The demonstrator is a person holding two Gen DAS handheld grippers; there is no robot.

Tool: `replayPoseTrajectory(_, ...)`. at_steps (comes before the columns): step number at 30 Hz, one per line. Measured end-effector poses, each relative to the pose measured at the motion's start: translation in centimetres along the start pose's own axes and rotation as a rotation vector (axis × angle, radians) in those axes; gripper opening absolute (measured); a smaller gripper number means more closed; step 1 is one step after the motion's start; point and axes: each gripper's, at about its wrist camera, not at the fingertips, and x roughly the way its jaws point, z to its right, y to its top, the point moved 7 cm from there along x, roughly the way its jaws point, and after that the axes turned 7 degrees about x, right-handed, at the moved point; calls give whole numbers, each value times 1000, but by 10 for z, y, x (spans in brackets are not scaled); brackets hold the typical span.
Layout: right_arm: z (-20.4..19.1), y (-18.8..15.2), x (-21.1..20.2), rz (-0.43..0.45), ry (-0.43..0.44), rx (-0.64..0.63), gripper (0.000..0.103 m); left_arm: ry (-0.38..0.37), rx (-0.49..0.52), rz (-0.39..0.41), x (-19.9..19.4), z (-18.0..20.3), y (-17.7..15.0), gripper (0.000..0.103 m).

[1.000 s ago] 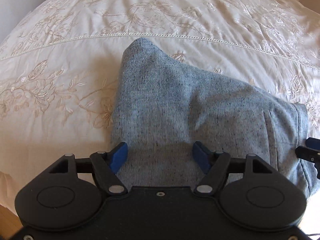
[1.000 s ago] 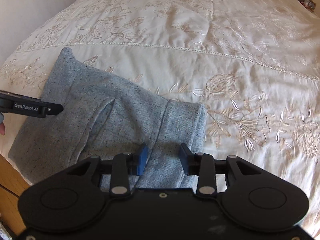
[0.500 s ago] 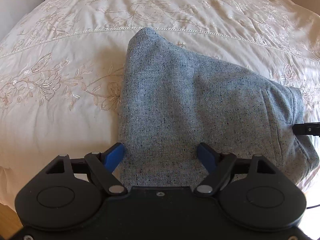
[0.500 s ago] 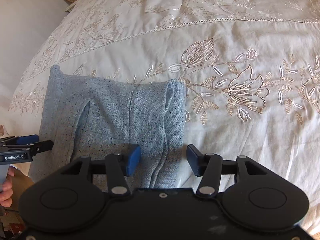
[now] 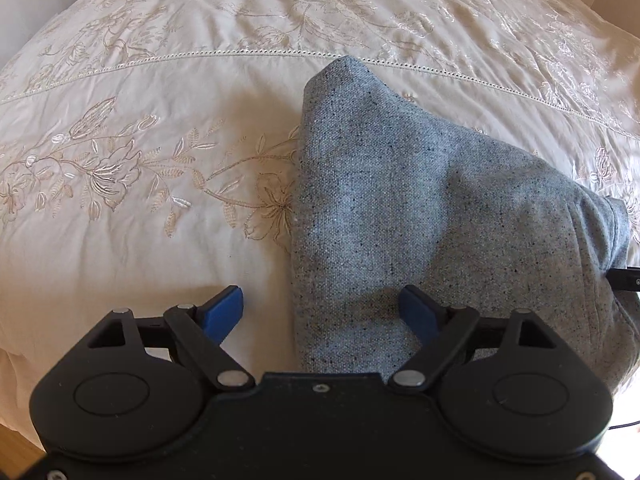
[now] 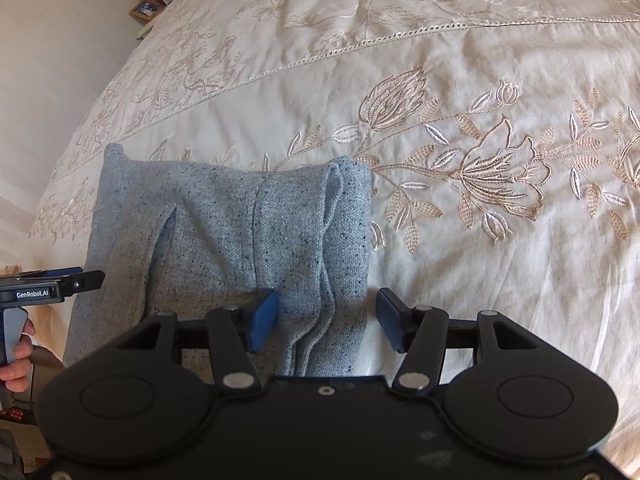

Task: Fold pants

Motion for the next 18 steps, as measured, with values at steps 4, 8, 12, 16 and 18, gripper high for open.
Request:
replayPoseTrajectory(4, -2, 1, 3, -8, -3, 17, 60, -51, -39, -6, 16, -3, 3, 103)
replayPoseTrajectory(8, -1, 8, 10, -30, 26, 61, 61, -87, -48, -19, 27, -3, 6, 103)
replayPoseTrajectory(12, -1, 12, 16, -42, 63, 97, 61, -132, -75, -59, 27, 0, 10, 102)
replayPoseTrajectory(16, -17, 14, 12, -44, 124, 145, 37, -192, -89, -71, 18, 6, 13, 64)
replayPoseTrajectory(18, -28, 12, 3, -22, 75, 100, 30, -241, -120, -71, 8, 11, 14, 27)
